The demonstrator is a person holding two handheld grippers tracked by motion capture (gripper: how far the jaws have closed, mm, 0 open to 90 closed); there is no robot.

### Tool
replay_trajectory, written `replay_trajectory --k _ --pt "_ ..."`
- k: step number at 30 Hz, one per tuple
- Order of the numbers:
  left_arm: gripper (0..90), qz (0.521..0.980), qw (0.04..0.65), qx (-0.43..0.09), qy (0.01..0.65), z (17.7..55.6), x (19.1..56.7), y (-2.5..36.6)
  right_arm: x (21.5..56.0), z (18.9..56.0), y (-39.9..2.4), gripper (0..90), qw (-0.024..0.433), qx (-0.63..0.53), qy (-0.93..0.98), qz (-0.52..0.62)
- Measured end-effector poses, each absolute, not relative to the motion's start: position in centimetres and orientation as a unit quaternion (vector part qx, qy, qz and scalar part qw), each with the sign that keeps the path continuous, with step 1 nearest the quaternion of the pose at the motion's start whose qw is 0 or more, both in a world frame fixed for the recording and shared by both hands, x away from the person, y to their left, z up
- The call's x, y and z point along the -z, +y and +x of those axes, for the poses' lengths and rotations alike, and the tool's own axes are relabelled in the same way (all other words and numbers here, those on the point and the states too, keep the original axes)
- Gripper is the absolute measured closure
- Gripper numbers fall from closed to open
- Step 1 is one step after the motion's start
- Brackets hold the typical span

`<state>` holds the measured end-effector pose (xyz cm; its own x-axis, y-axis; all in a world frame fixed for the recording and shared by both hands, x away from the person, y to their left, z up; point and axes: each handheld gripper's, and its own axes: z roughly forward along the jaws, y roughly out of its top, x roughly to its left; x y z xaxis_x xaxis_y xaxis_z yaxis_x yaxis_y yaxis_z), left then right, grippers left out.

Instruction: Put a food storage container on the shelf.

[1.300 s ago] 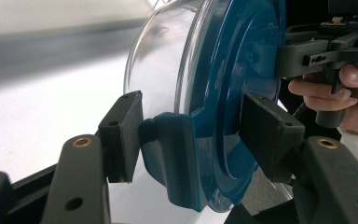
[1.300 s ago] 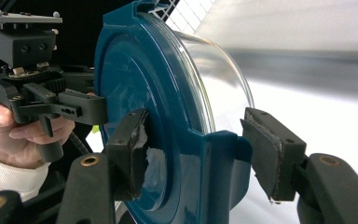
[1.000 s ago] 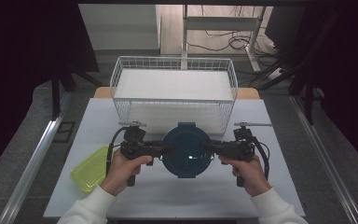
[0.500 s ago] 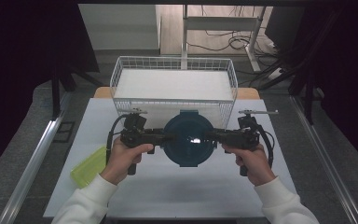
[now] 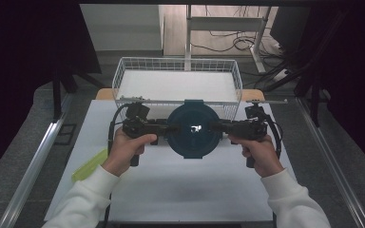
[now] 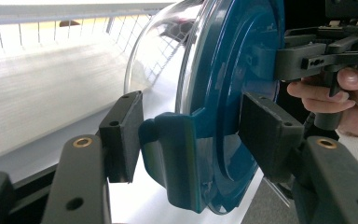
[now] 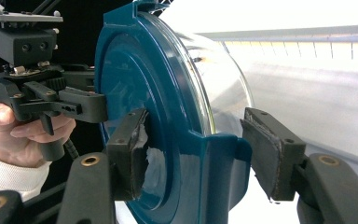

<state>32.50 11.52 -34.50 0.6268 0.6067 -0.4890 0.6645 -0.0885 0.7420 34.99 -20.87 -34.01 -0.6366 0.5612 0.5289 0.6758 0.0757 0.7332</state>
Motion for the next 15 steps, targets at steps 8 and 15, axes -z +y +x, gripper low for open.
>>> replay_trajectory --k 8,15 --pt "41.6 0.738 0.523 0.021 0.427 33.3 33.2 11.6 32.7 35.8 -20.7 42.1 0.051 0.536 -0.731 -0.418" --pt "41.6 0.738 0.525 0.018 0.425 34.1 32.3 11.7 31.8 36.7 -20.7 42.2 0.048 0.539 -0.731 -0.416"
